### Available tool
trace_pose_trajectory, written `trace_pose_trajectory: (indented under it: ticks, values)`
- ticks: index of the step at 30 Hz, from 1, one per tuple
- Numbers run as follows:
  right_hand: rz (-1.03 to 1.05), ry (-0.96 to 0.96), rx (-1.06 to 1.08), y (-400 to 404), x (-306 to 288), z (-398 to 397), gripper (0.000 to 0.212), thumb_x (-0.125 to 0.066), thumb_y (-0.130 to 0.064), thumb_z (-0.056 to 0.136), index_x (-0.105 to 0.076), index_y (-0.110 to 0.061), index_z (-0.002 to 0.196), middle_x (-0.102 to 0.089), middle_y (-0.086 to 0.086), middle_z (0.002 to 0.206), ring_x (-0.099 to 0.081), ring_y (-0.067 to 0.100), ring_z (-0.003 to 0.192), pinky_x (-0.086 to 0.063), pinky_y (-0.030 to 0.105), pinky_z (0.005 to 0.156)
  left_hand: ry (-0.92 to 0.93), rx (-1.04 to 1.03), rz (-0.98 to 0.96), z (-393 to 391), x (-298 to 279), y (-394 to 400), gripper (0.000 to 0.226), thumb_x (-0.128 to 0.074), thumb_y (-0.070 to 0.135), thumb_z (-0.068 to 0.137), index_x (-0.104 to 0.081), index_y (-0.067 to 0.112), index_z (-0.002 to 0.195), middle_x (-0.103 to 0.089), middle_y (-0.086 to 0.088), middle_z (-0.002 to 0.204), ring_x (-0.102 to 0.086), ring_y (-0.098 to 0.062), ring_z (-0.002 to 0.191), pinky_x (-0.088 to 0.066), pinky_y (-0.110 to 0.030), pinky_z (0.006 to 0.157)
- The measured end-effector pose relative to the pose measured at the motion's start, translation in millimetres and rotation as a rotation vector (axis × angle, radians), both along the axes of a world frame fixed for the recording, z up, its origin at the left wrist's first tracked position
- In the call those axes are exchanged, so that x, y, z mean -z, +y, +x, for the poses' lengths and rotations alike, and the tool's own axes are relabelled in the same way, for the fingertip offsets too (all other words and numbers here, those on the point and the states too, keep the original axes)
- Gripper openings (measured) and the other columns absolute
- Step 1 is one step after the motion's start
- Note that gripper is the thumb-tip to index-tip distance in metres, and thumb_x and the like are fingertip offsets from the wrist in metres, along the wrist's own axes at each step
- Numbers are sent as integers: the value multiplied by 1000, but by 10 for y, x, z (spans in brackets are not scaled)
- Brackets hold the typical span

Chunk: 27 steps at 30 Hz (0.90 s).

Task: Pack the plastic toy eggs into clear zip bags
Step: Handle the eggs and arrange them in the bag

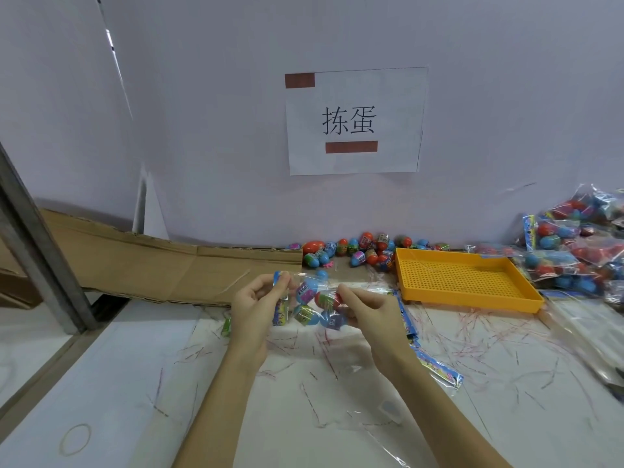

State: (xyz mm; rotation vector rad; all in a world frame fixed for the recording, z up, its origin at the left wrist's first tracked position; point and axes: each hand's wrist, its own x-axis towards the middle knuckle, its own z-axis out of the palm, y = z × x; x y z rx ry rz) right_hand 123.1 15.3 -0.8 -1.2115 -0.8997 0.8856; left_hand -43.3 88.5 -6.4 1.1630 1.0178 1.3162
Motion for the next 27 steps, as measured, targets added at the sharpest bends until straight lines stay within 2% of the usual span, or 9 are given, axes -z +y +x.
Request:
trace_pose_trajectory:
  ticks: [5,8,11,14,17,19,21,24,27]
  values:
    - [-12,45,-74,6,2,-51,18,-65,-39,95,-77,-30,105,-79,-8,93,-76,13,87,-59,22,65,13,-70,-8,27,25,30,10,-70,23,98,-77,17,94,-78,4,88,-75,-18,95,-58,-41,89]
    - [-98,148,-235,7,-16,-3,30,-67,-35,96,-65,-20,122,-78,5,104,-77,26,91,-63,34,70,-41,-103,-66,19,45,52,11,-69,18,100,-74,11,94,-76,-3,87,-73,-27,94,-59,-48,84]
    - [-97,55,-222,1,-9,57,25,-71,-23,95,-64,-18,119,-79,6,95,-77,20,84,-61,28,69,-22,-49,-104,21,13,70,16,-61,6,98,-67,15,110,-71,-10,103,-67,-29,94,-53,-47,83]
    - [-110,4,-263,1,-17,139,29,-72,-18,94,-65,-21,122,-77,4,90,-67,14,72,-57,26,67,137,73,9,20,-3,36,29,-53,10,101,-63,26,123,-68,-3,114,-67,-15,98,-54,-29,78]
    - [-118,-94,-420,-30,-41,220,27,-72,-20,94,-69,-28,120,-75,8,98,-60,14,74,-54,26,69,225,220,72,15,25,0,18,-63,38,101,-74,30,113,-75,6,105,-72,-11,96,-56,-21,73]
    - [-125,-140,-478,-53,-49,244,18,-68,-33,97,-73,-32,114,-74,10,102,-61,13,76,-53,25,69,252,225,103,26,36,-5,14,-70,34,97,-77,25,103,-77,5,95,-73,-14,92,-59,-24,73]
    - [-136,-132,-457,-52,-49,238,25,-58,-44,101,-77,-28,107,-75,7,99,-66,15,76,-54,24,66,254,172,104,24,21,-8,8,-75,27,94,-77,21,98,-77,5,91,-73,-12,89,-58,-22,69]
    - [-144,-173,-360,-25,-38,236,36,-49,-43,105,-79,-24,100,-77,4,97,-72,20,74,-56,24,62,155,112,30,25,1,-4,9,-78,26,91,-78,19,96,-79,2,86,-76,-14,80,-57,-20,60]
    - [-133,-158,-353,-11,-21,234,37,-46,-39,107,-77,-21,100,-78,4,96,-74,21,79,-57,25,62,203,26,60,49,-13,-33,11,-78,28,90,-77,20,98,-78,8,83,-77,-13,79,-59,-23,58]
